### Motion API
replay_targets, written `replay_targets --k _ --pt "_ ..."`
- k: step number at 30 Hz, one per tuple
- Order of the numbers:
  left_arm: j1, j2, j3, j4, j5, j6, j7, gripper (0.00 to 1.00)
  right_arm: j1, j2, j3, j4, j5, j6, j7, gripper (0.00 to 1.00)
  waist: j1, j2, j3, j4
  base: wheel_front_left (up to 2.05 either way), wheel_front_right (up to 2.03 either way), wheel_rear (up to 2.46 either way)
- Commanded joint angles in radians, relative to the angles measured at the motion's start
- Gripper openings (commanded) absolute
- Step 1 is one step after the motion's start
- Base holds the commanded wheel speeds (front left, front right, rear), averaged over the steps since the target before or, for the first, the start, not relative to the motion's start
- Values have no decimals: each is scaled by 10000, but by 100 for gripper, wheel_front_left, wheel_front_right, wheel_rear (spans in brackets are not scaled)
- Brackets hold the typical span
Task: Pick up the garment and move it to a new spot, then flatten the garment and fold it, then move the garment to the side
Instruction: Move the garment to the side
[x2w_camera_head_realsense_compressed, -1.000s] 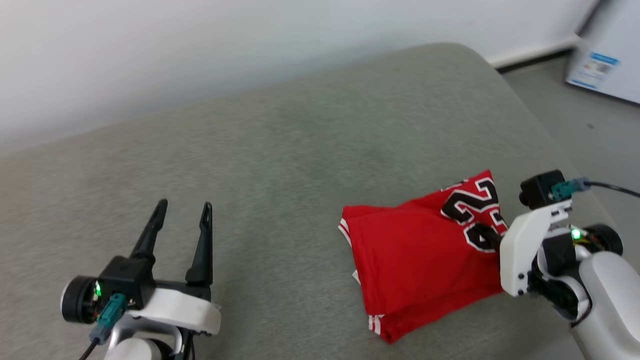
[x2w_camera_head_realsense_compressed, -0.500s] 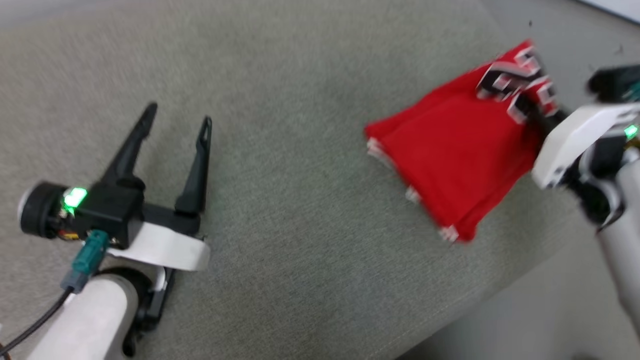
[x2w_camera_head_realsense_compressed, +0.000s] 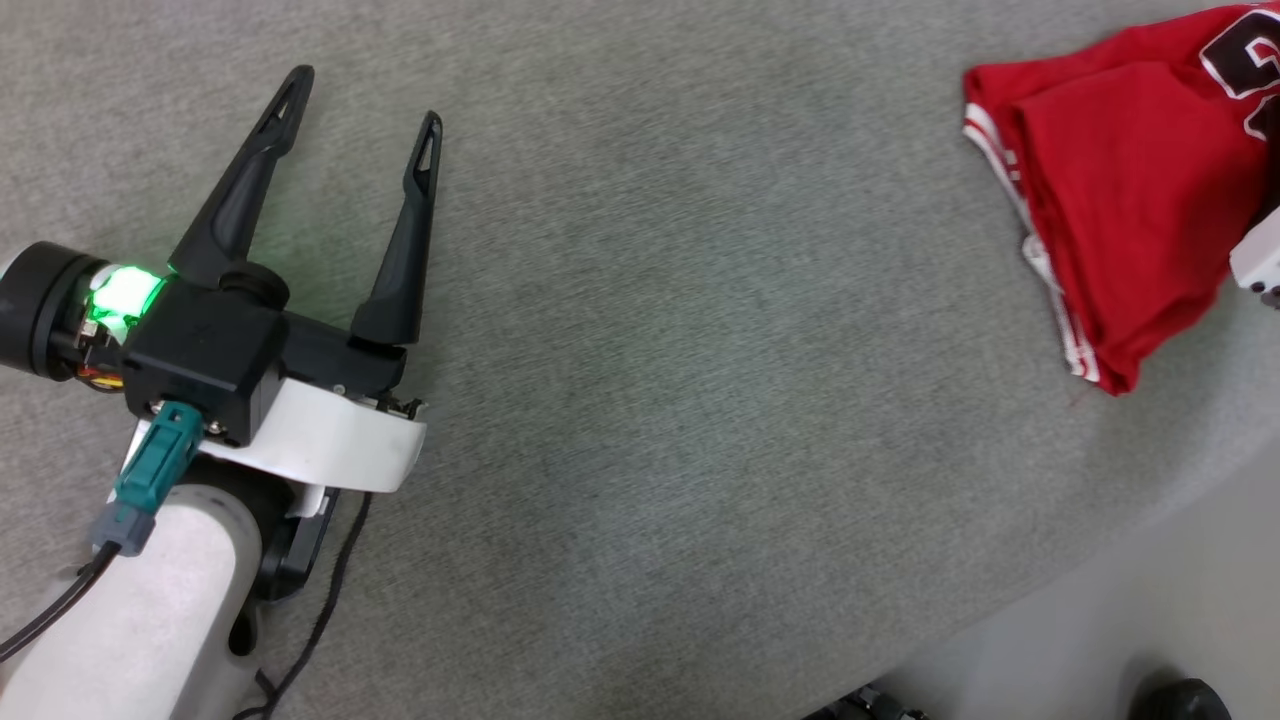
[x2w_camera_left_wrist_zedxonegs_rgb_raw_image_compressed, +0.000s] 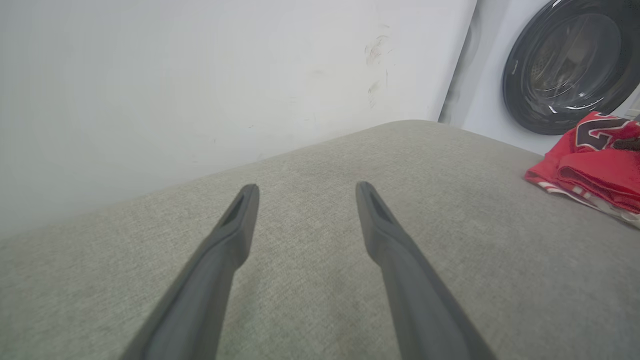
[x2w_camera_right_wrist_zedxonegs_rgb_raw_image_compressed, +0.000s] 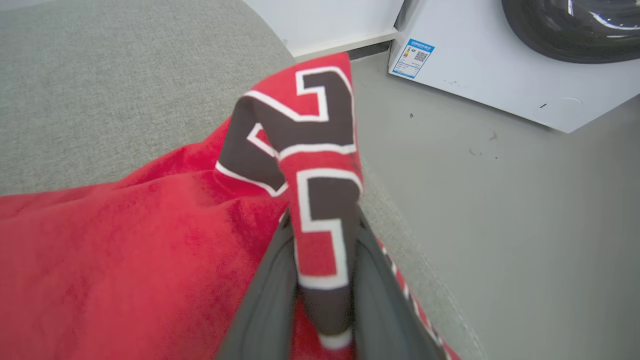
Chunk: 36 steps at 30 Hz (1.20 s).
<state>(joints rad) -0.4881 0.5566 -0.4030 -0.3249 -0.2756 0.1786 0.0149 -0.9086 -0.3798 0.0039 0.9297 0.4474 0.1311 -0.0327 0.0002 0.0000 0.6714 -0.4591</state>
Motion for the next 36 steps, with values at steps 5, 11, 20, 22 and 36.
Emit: replay_targets --k 5,11,20,22,36 --pt "-71 18 11 19 -3 38 -32 100 -326 181 -461 1313 -458 -7 -775 100 -2 0 40 177 0 0 0" --pt "298 -132 29 345 -194 162 -362 100 -472 -43 -859 2263 -1065 -7 -1518 100 -2 0 -641 200 0 0 0" --pt "1724 -840 250 1371 -899 713 -1548 100 828 -30 -342 1419 -1620 -7 -2194 100 -2 0 -2764 486 0 0 0" --pt "2054 -933 321 1543 -1055 826 -1730 100 1338 147 -251 1016 -1606 -9 -2250 100 -2 0 -3187 608 0 0 0" --pt "4074 -1568 745 2501 -2023 1353 -2470 100 5756 2258 -235 -3777 -2490 -7 -2113 100 -2 0 -5354 2608 0 0 0"
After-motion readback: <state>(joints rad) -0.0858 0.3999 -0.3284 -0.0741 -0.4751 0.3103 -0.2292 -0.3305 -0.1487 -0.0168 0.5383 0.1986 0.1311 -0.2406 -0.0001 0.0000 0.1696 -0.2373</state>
